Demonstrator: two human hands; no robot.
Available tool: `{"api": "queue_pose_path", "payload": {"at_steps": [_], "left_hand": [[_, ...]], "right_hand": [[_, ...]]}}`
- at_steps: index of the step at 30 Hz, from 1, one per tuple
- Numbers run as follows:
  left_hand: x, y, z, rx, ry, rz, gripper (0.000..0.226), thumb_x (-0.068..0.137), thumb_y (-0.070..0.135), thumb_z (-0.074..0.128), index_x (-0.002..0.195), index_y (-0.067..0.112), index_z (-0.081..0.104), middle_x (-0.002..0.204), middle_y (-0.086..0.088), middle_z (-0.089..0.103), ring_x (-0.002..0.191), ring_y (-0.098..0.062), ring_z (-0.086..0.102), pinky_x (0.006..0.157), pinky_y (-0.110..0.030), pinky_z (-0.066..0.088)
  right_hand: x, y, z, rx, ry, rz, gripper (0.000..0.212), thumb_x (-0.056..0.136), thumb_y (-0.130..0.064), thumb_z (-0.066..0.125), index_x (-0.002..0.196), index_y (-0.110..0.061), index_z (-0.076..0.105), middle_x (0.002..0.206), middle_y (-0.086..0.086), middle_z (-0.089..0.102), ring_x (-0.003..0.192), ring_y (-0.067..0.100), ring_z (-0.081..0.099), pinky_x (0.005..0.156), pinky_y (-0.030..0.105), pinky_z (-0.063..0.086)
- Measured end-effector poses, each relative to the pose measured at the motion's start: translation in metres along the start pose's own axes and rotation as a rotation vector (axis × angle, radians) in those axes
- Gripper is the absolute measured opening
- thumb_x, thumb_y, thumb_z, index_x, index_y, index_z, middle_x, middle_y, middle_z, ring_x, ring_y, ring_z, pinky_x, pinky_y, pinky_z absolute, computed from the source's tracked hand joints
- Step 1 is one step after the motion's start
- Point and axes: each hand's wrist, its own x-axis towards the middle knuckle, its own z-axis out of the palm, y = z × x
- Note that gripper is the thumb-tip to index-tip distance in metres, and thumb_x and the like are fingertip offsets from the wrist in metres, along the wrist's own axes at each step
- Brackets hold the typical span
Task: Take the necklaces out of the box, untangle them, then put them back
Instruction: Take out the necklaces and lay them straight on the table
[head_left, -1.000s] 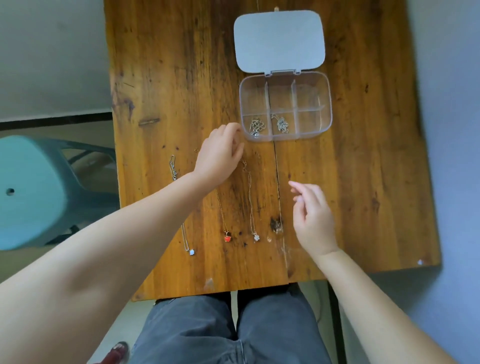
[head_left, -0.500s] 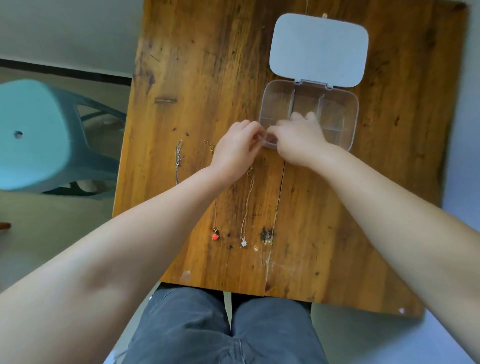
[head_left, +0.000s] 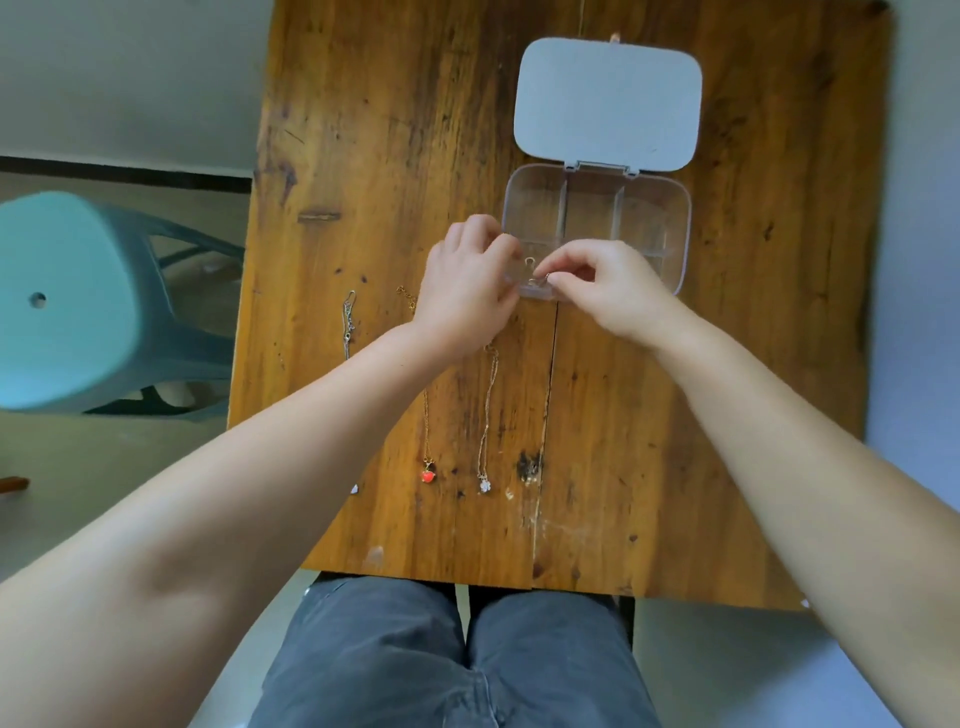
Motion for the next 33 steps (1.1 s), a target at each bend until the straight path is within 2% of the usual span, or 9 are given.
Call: {"api": "queue_pose_path", "payload": {"at_steps": [3,6,8,13,18,22,26,29,33], "left_hand": [[0.005,0.025,-0.014,-0.311,-0.179,0.167,0.034,0.087,0.019,0.057,0.12,0.009,0.055,0.13,-0.015,0.054,0.123,-0.017,0.045,0.105,-0.024,0.031],[0.008,0.043,-0.024,-0.547,-0.392,0.056,0.022,0.092,0.03,0.054,0.086,0.012,0.066,0.069,0.009,0.062,0.057,0.004,0.051,0.056,-0.011,0.038],[0.013,0.043,-0.026,-0.584,-0.478,-0.009,0.036,0.093,0.037,0.051,0.069,0.012,0.062,0.052,0.011,0.054,0.04,0.002,0.041,0.043,-0.009,0.032],[0.017,0.037,-0.02,-0.607,-0.647,-0.073,0.039,0.093,0.043,0.049,0.061,0.02,0.052,0.055,0.003,0.051,0.053,-0.007,0.047,0.067,-0.023,0.044],[0.013,0.051,0.011,-0.5,-0.65,-0.087,0.039,0.092,0.039,0.052,0.057,0.022,0.048,0.051,0.01,0.045,0.044,-0.003,0.041,0.055,-0.021,0.039],[0.005,0.057,0.039,-0.213,-0.563,0.022,0.03,0.094,0.033,0.05,0.076,0.01,0.057,0.071,-0.001,0.057,0.062,-0.017,0.052,0.055,-0.028,0.04],[0.001,0.055,0.052,-0.101,-0.442,0.045,0.024,0.095,0.029,0.05,0.077,0.013,0.051,0.076,-0.003,0.055,0.064,-0.022,0.05,0.056,-0.028,0.036],[0.001,0.053,0.054,-0.09,-0.367,0.035,0.021,0.095,0.026,0.05,0.081,0.011,0.053,0.084,-0.004,0.052,0.072,-0.022,0.049,0.058,-0.031,0.036],[-0.002,0.048,0.057,-0.082,-0.333,0.07,0.02,0.095,0.025,0.05,0.092,0.006,0.057,0.095,-0.009,0.055,0.088,-0.025,0.05,0.067,-0.034,0.042]], "right_hand": [[-0.024,-0.004,-0.014,0.391,0.047,0.021,0.014,0.092,-0.011,0.057,0.102,-0.016,0.066,0.081,-0.002,0.068,0.068,0.0,0.064,0.063,0.016,0.053],[-0.052,0.007,-0.023,0.594,0.164,0.064,0.015,0.09,-0.009,0.06,0.097,-0.019,0.068,0.075,-0.006,0.068,0.067,0.002,0.062,0.058,0.014,0.05],[-0.075,0.024,-0.021,0.682,0.271,0.155,0.016,0.088,-0.007,0.062,0.091,-0.021,0.069,0.075,-0.003,0.069,0.068,0.007,0.062,0.058,0.015,0.05],[-0.137,0.069,0.037,0.629,0.379,0.474,0.019,0.088,-0.007,0.062,0.083,-0.025,0.068,0.075,-0.003,0.072,0.063,0.008,0.066,0.059,0.017,0.051],[-0.172,0.073,0.116,0.73,0.463,0.689,0.012,0.089,-0.012,0.061,0.092,-0.023,0.064,0.082,-0.002,0.072,0.076,0.016,0.07,0.063,0.022,0.054],[-0.172,0.064,0.147,0.696,0.496,0.789,0.006,0.091,-0.016,0.06,0.088,-0.021,0.062,0.079,0.0,0.072,0.072,0.017,0.07,0.068,0.031,0.057],[-0.17,0.058,0.149,0.537,0.589,0.714,0.008,0.092,-0.015,0.057,0.094,-0.022,0.061,0.087,-0.005,0.069,0.074,0.008,0.067,0.062,0.015,0.053],[-0.174,0.058,0.148,0.216,0.66,0.52,0.013,0.092,-0.012,0.057,0.102,-0.014,0.064,0.102,-0.002,0.06,0.087,0.008,0.06,0.072,0.008,0.045],[-0.179,0.072,0.149,-0.102,0.517,0.315,0.014,0.089,-0.005,0.059,0.101,-0.004,0.066,0.104,0.01,0.059,0.086,0.016,0.058,0.075,0.016,0.045]]}}
